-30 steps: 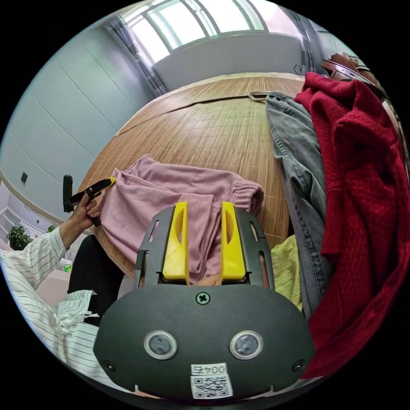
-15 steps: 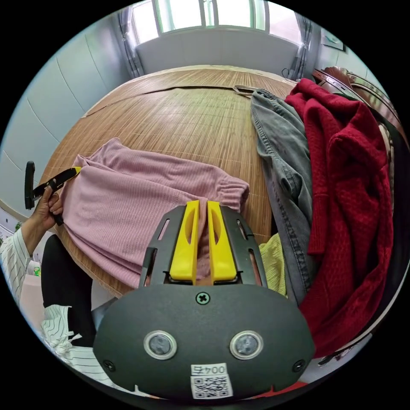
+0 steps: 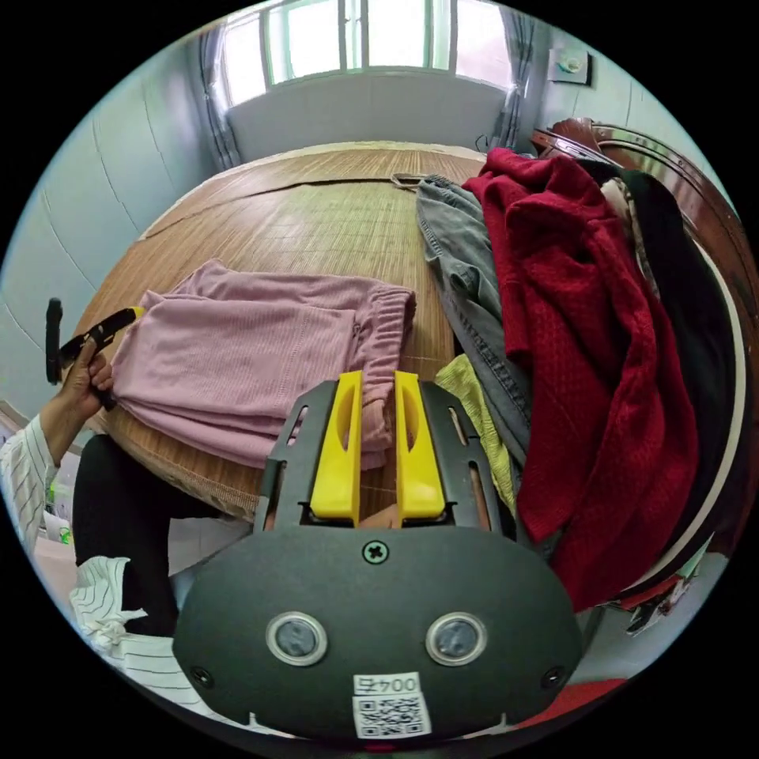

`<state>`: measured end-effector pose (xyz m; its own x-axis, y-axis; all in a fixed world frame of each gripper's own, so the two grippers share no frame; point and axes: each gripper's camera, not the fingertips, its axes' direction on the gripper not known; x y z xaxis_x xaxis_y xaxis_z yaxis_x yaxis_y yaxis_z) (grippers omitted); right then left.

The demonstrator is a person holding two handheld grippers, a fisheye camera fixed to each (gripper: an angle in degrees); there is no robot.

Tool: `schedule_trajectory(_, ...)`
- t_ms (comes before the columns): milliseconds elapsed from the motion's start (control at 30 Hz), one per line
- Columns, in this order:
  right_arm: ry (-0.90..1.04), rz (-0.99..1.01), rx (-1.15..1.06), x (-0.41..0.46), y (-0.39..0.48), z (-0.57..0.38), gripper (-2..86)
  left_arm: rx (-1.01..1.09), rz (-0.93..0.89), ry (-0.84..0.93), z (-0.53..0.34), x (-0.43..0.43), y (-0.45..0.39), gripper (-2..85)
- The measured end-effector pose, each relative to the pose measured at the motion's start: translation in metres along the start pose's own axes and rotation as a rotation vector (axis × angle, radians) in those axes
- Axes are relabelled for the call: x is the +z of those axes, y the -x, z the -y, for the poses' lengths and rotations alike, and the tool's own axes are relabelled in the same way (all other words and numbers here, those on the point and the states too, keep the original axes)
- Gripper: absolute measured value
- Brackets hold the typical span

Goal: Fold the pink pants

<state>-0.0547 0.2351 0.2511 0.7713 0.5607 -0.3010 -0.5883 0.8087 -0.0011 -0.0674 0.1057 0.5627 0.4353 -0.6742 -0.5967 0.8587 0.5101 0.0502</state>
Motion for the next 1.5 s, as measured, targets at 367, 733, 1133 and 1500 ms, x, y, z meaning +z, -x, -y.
schedule_trajectory(367, -0.063, 0.131, -0.105, 0.06, 0.017, -0.042, 1.0, 0.268, 0.033, 0.184, -0.018, 0.046, -0.103, 0.9)
schedule_trajectory(733, -0.036, 0.226, -0.211, 0.041, 0.063, -0.026, 8.3, 0.222, 0.154, 0.002, -0.049, -0.053, -0.042, 1.8)
schedule_trajectory(1133, -0.042, 0.266, -0.11, 0.057, 0.058, -0.026, 6.2, 0.086, 0.102, -0.005, -0.051, -0.095, 0.019, 0.4)
schedule_trajectory(1500, -0.008, 0.286, -0.126, 0.076, 0.072, -0.012, 5.1, 0.103, 0.051, 0.181, -0.049, -0.095, 0.021, 0.3)
